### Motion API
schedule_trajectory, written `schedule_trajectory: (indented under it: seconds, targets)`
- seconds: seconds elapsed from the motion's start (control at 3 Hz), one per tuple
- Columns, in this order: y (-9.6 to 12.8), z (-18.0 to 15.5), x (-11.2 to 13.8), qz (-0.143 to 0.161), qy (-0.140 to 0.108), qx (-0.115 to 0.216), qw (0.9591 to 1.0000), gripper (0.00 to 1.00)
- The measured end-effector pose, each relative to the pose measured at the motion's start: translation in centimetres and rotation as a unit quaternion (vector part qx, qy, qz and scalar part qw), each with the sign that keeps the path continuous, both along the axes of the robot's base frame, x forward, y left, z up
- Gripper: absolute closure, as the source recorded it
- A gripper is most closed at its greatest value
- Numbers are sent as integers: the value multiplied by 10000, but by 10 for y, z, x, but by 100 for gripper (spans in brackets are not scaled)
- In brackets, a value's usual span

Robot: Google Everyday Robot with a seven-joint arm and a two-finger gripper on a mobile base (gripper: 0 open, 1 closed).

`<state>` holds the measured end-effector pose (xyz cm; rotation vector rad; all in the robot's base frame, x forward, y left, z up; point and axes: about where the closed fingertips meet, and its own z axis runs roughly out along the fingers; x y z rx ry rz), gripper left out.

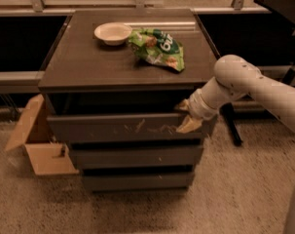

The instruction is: Open top drawer

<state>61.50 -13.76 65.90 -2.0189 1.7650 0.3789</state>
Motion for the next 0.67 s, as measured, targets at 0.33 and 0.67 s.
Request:
schedule_trajectory:
  seconds: [0.33, 0.67]
  targets:
    - [0, 1, 1, 0, 0, 0, 10000, 86]
    - [5, 10, -20, 21, -9, 122, 9999, 100]
